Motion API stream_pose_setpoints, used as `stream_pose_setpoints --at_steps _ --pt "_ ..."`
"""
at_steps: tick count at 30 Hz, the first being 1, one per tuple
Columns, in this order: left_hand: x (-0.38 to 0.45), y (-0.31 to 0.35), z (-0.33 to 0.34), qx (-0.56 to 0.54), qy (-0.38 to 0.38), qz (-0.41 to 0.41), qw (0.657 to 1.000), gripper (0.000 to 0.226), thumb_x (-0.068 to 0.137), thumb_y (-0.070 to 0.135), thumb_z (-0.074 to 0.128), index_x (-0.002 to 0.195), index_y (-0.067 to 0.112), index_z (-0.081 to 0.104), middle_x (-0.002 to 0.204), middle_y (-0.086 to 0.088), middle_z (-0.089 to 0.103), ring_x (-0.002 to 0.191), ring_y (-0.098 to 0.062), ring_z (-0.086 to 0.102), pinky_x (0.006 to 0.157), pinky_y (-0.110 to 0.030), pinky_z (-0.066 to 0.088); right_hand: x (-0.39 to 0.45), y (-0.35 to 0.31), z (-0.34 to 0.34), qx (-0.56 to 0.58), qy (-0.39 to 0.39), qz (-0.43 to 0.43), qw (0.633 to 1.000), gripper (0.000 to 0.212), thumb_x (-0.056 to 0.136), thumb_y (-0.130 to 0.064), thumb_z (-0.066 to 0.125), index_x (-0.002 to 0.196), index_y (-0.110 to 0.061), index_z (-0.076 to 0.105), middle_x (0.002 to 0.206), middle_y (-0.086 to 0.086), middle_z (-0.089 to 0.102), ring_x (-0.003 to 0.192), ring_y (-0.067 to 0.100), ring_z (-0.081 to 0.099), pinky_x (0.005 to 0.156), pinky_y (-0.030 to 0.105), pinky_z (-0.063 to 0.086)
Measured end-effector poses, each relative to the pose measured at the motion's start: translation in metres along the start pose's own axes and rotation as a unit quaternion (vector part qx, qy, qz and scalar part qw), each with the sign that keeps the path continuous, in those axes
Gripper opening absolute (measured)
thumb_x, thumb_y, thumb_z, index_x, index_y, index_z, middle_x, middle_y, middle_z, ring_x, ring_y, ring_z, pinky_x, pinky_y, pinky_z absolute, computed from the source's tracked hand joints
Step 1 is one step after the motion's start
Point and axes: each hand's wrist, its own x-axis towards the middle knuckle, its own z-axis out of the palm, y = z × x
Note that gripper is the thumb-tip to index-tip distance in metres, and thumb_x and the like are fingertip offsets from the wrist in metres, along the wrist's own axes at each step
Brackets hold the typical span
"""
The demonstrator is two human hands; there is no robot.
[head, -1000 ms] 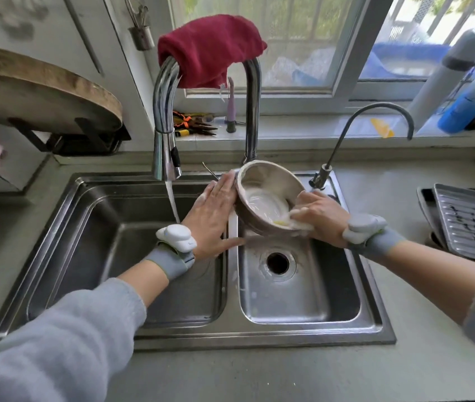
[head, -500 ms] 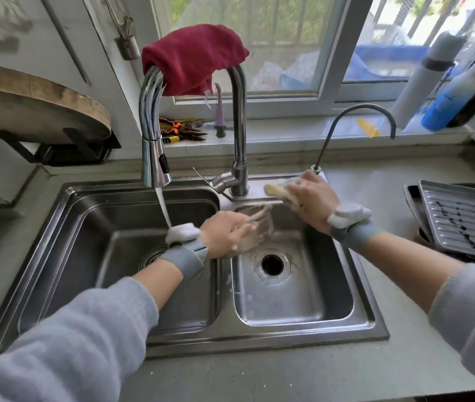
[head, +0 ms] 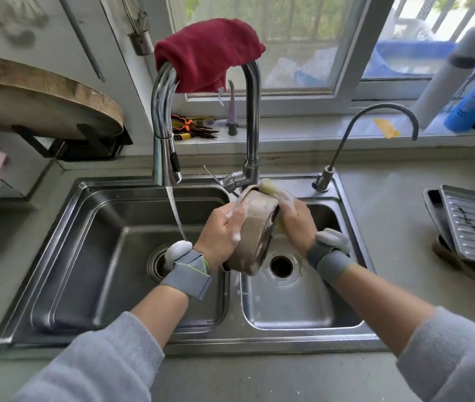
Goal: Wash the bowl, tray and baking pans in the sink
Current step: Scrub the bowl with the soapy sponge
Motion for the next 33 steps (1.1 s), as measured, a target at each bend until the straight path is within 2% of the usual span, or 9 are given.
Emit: stream_pose_setpoints --at_steps 5,7,10,14,17,20,23,28,33 --pt "0.001 -0.007 -0.004 -0.048 0.022 -0.032 0.998 0.044 0.091 0.038 0.042 0.083 -0.004 0.056 0.076 -0.006 0.053 0.073 -0.015 0.048 0.068 -0.033 0.039 0.001 -0.016 0.015 -0.028 -0.024 -0.13 0.991 0.036 0.092 -0.032 0.038 0.108 -0.015 0.065 0.113 0.001 0.062 0.108 0.018 0.053 0.096 0.031 0.041" --pt "0.001 -0.008 -0.001 -0.058 0.042 -0.025 0.997 0.04 0.091 0.039 0.042 0.079 0.005 0.059 0.075 -0.003 0.056 0.072 -0.015 0.05 0.067 -0.034 0.04 0.017 -0.017 0.013 0.047 -0.013 -0.059 0.997 0.031 0.094 -0.026 0.041 0.106 -0.025 0.07 0.11 -0.006 0.067 0.107 0.014 0.059 0.096 0.031 0.044" --pt "0.0 -0.004 0.0 -0.036 0.039 -0.006 0.999 0.058 0.088 0.05 0.04 0.078 -0.007 0.049 0.07 -0.009 0.047 0.067 -0.017 0.043 0.062 -0.035 0.035 0.034 -0.005 0.013 0.116 -0.01 0.119 0.986 0.027 0.093 -0.027 0.05 0.102 -0.018 0.073 0.107 -0.003 0.071 0.104 0.016 0.064 0.093 0.03 0.048" --pt "-0.002 0.004 0.001 -0.007 0.01 0.033 0.999 0.054 0.094 0.045 0.039 0.069 -0.004 0.039 0.062 -0.008 0.037 0.056 -0.018 0.034 0.052 -0.033 0.029 0.025 0.007 0.013 0.224 0.027 0.334 0.915 0.027 0.099 -0.027 0.04 0.093 -0.012 0.062 0.081 0.009 0.061 0.073 0.025 0.058 0.068 0.034 0.049" --pt "0.004 0.009 0.01 -0.034 0.002 0.035 0.999 0.06 0.093 0.047 0.043 0.08 -0.012 0.047 0.064 -0.01 0.044 0.057 -0.018 0.039 0.051 -0.032 0.031 0.011 0.006 0.014 0.335 -0.004 0.361 0.87 0.039 0.1 -0.035 0.038 0.089 -0.011 0.065 0.071 0.009 0.067 0.066 0.024 0.062 0.063 0.033 0.053" --pt "0.009 0.004 0.02 -0.044 0.014 0.029 0.999 0.033 0.096 0.034 0.049 0.077 0.007 0.055 0.058 -0.004 0.046 0.052 -0.011 0.043 0.05 -0.026 0.038 -0.006 0.005 0.026 0.387 -0.036 0.394 0.833 0.045 0.1 -0.035 0.029 0.075 -0.014 0.06 0.055 0.003 0.063 0.044 0.019 0.059 0.047 0.019 0.044" --pt "0.008 -0.003 0.032 -0.023 -0.012 0.028 0.999 0.021 0.091 0.039 0.05 0.09 0.022 0.064 0.076 -0.009 0.067 0.068 -0.023 0.062 0.066 -0.034 0.051 -0.015 0.002 0.029 0.434 -0.053 0.42 0.795 0.039 0.098 -0.027 0.03 0.071 -0.015 0.057 0.05 -0.002 0.059 0.038 0.015 0.055 0.055 0.017 0.027" --pt "0.015 -0.023 0.035 0.083 0.005 0.048 0.995 0.033 0.09 0.036 0.05 0.108 0.014 0.068 0.084 -0.005 0.073 0.079 -0.017 0.066 0.074 -0.027 0.05 -0.021 -0.005 0.025 0.498 -0.074 0.422 0.754 0.039 0.096 -0.017 0.032 0.077 -0.006 0.065 0.067 0.006 0.067 0.055 0.017 0.066 0.056 0.021 0.053" --pt "0.01 -0.047 0.028 0.123 0.016 0.023 0.992 0.032 0.094 0.035 0.048 0.108 0.012 0.067 0.086 -0.007 0.073 0.078 -0.016 0.064 0.072 -0.026 0.046 -0.02 -0.013 0.005 0.48 -0.118 0.416 0.763 0.044 0.094 -0.014 0.025 0.081 -0.003 0.067 0.074 0.009 0.067 0.064 0.018 0.064 0.072 0.025 0.047"
